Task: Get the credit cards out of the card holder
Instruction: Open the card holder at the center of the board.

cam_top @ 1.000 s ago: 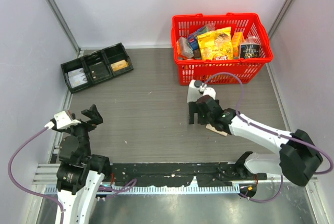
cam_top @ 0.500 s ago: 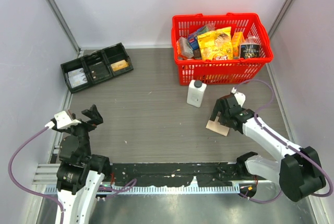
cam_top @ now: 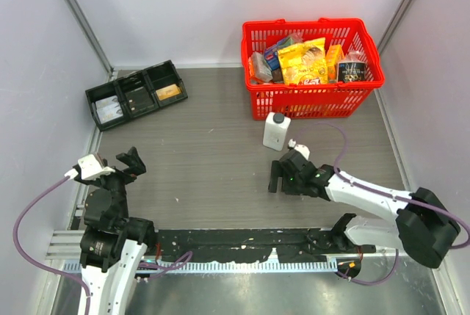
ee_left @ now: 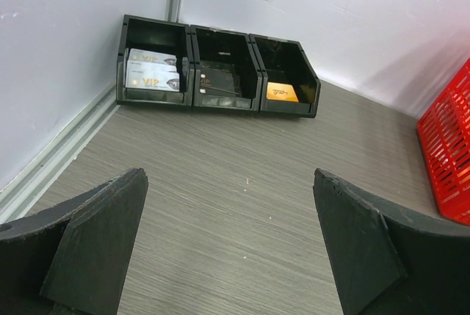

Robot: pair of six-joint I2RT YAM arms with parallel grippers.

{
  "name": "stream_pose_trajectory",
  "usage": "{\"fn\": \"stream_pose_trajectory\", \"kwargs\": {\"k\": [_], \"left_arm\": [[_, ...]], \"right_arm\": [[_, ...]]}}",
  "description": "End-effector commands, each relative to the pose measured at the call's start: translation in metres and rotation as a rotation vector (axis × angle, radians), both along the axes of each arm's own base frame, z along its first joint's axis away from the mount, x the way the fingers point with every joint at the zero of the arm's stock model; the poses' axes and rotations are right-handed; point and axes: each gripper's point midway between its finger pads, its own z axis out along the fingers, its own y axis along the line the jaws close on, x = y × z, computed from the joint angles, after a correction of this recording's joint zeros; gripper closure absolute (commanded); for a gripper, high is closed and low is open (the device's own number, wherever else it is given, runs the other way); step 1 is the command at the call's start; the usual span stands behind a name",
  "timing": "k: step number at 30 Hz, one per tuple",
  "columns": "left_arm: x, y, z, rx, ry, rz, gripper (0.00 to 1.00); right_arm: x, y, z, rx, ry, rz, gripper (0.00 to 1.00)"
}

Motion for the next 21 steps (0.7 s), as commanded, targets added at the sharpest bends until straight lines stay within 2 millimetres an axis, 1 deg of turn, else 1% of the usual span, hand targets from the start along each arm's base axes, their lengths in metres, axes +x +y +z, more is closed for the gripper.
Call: {"fn": "stream_pose_trajectory", "kwargs": {"k": [1,2,3,4,5,6,7,8,9,10,11,12,14,17,19,21], "left_arm": [[-0.001,-0.001,0.012,-0.001,-0.028,-0.006,0.0],[-0.001,-0.001,0.012,-0.002,-0.025,-0.008,0.0],[-0.001,-0.001,0.011,-0.001,-0.021,-0.008,0.0],[-0.001,-0.001,0.011,-0.003,-0.023,-0.006,0.0],[-0.001,-0.001,0.011,-0.002,-0.02,-0.006,0.0],[0.0,-0.001,0.011,-0.002,-0.018,-0.009,0.01],[0.0,-0.002,0.012,-0.002,-0.021,-0.011,0.0],[0.001,-0.002,0.01,-0.001,-0.015,-0.012,0.0],[0.001,-0.002,0.01,0.0,-0.012,-0.014,0.0],[0.001,-0.003,0.01,0.0,-0.011,-0.017,0.0],[0.002,-0.003,0.01,0.0,-0.008,-0.017,0.0],[0.003,-0.004,0.008,0.0,-0.002,-0.02,0.0],[0.004,-0.004,0.007,-0.005,0.006,-0.019,0.0],[0.006,-0.003,0.005,-0.046,0.031,0.0,0.0],[0.012,-0.01,-0.001,-0.081,0.081,-0.022,0.01],[0.019,-0.019,-0.009,-0.102,0.155,-0.055,0.0]], "right_arm": [[0.014,0.043,0.022,0.086,-0.059,0.038,0.08],[0.014,0.041,0.023,0.06,-0.066,0.055,0.08],[0.021,0.038,0.03,0.04,-0.101,0.049,0.08],[0.024,0.034,0.037,0.017,-0.13,0.062,0.07],[0.031,0.027,0.042,-0.007,-0.165,0.05,0.07],[0.038,0.014,0.053,-0.026,-0.197,0.054,0.08],[0.044,0.001,0.052,-0.03,-0.193,0.02,0.08],[0.053,-0.011,0.056,-0.028,-0.207,-0.019,0.08],[0.053,-0.019,0.052,-0.036,-0.204,-0.024,0.09],[0.063,-0.033,0.054,-0.028,-0.221,-0.08,0.1],[0.064,-0.036,0.05,-0.013,-0.213,-0.08,0.11],[0.07,-0.046,0.049,0.014,-0.202,-0.117,0.13],[0.076,-0.056,0.041,0.055,-0.184,-0.155,0.16],[0.082,-0.06,0.032,0.11,-0.15,-0.166,0.18],[0.082,-0.061,0.023,0.124,-0.112,-0.172,0.18],[0.08,-0.056,0.018,0.142,-0.094,-0.154,0.19]]}}
